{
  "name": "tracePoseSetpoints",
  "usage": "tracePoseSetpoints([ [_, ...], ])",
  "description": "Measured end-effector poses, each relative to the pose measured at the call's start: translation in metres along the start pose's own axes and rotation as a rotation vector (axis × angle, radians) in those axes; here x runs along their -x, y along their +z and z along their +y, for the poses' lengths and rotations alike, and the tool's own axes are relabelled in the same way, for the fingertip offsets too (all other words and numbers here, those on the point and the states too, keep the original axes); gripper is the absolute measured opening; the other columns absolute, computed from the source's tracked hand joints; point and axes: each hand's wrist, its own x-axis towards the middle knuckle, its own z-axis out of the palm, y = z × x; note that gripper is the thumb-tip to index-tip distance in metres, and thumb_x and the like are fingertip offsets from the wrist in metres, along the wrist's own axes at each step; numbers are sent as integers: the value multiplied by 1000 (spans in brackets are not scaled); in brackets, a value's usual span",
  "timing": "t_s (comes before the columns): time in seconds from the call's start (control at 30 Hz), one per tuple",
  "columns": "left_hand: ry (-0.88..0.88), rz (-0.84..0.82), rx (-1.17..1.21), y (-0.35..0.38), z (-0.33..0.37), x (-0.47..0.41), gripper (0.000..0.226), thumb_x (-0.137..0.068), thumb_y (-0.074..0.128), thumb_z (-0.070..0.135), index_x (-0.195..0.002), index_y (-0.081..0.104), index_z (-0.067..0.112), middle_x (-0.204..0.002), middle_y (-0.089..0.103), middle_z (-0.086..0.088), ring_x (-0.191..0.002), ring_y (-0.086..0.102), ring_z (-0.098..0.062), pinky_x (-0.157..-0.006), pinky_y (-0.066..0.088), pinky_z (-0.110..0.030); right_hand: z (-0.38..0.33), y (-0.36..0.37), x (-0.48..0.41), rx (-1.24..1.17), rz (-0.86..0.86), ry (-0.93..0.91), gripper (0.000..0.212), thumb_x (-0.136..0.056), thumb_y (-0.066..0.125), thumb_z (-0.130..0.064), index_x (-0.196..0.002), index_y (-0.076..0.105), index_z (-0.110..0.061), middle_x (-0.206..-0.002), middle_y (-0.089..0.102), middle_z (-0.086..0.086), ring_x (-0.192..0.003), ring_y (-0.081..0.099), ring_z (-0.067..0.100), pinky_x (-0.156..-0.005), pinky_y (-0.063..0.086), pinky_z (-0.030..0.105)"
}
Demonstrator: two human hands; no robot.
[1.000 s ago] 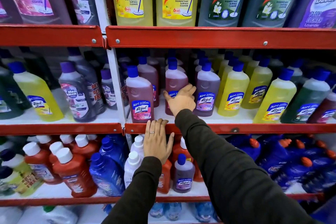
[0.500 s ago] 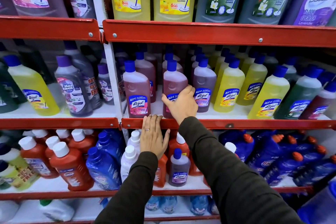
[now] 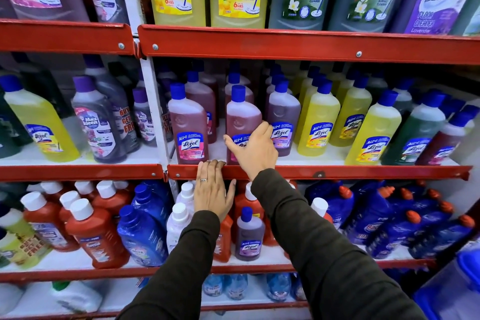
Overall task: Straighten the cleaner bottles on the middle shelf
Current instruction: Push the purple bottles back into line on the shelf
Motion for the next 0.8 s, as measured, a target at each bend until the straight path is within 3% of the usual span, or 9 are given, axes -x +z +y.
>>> tracePoseSetpoints([
  [0.1,4,7,26,1,-1,1,54,-94,44,45,-131,50,7,-134,56,-14,-131,49,-31,-122,21,-41,8,-4,3,-153,91,-1,99,-85,52,-82,-149,40,-7,-140,50,12,-127,60,30,-98,59,46],
  [0.17,8,15,33,0,0,1,54,-94,42,45,-131,50,7,-133,57,-14,-131,49,-31,-122,24,-42,17,-7,1,-256,234,25,86,-96,46,-70,-155,39,-8,-145,47,14,-134,53,30,-110,50,49],
  [0.27,5,15,30,0,0,1,54,-94,40,46,-131,50,7,-133,57,-14,-131,49,-31,-121,26,-43,30,-13,-12,-275,370,139,71,-102,52,-51,-156,38,-8,-149,44,18,-137,48,34,-113,41,49],
  [0.4,10,7,22,2,0,0,54,-94,42,45,-132,49,8,-134,56,-13,-131,48,-31,-122,20,-42,42,-17,-35,-141,186,230,96,-93,70,-49,-163,22,-3,-160,33,23,-147,37,40,-118,35,47],
  [0.5,7,-3,18,1,1,0,54,-94,41,45,-132,50,8,-133,56,-13,-131,49,-31,-122,16,-40,47,-15,-48,-93,76,262,110,-89,76,-48,-166,10,-4,-160,34,24,-142,41,43,-115,38,48],
  [0.8,0,-20,-3,2,-1,0,54,-95,42,46,-134,49,9,-135,55,-12,-133,47,-29,-123,21,-41,59,-9,-60,-118,-11,233,111,-90,76,-44,-165,7,-1,-153,40,26,-129,58,47,-106,51,49],
])
